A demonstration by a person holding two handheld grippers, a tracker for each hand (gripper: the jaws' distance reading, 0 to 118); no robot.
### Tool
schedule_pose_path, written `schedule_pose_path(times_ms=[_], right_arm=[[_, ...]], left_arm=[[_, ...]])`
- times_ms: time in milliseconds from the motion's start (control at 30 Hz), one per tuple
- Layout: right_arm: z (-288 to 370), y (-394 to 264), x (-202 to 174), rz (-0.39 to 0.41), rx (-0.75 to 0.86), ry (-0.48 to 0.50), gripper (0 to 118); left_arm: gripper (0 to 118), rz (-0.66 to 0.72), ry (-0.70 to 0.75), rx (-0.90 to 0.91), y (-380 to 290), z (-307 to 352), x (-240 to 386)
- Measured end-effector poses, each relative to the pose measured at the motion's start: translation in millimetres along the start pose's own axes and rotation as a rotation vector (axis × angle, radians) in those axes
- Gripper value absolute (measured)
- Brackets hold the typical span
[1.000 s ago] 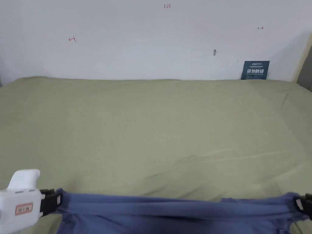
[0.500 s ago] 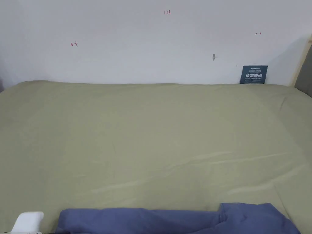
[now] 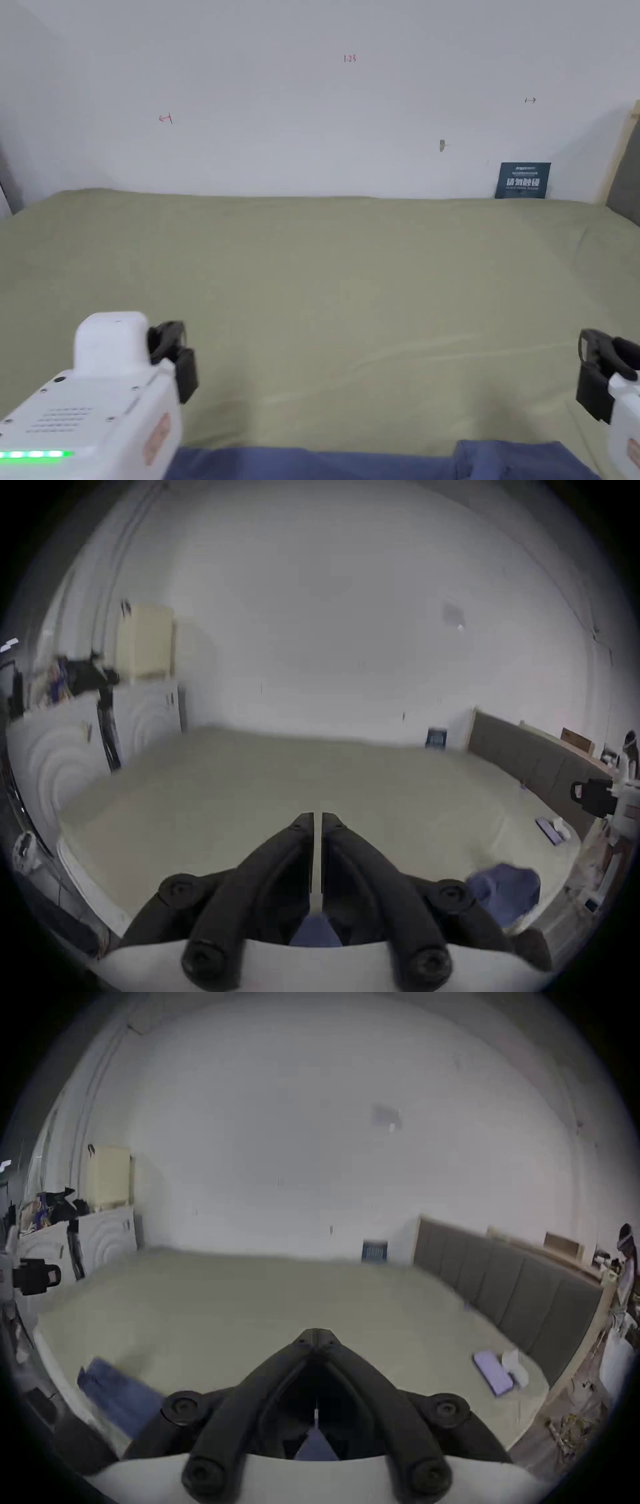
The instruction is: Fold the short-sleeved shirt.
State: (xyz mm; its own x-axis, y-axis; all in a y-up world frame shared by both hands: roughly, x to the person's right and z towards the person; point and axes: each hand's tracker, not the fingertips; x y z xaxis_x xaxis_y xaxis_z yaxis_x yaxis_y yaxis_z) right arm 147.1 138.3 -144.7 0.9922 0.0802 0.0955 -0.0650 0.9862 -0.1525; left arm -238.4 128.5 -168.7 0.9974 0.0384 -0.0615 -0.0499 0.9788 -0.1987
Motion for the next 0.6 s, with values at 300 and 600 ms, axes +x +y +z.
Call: schedule_pose_path(times_ms=[300, 600], right_arm=[[16.2, 16.8, -54.7, 0.059, 0.141, 0.042, 2], [10.7, 12.8, -52.9, 0.016, 0.149, 0.024, 2]], left_arm=[[5, -0.08, -0.007, 0.205, 23.8, 35.7, 54.4], [5, 0.013, -0.063, 0.136, 22.5, 27.8, 14.0]])
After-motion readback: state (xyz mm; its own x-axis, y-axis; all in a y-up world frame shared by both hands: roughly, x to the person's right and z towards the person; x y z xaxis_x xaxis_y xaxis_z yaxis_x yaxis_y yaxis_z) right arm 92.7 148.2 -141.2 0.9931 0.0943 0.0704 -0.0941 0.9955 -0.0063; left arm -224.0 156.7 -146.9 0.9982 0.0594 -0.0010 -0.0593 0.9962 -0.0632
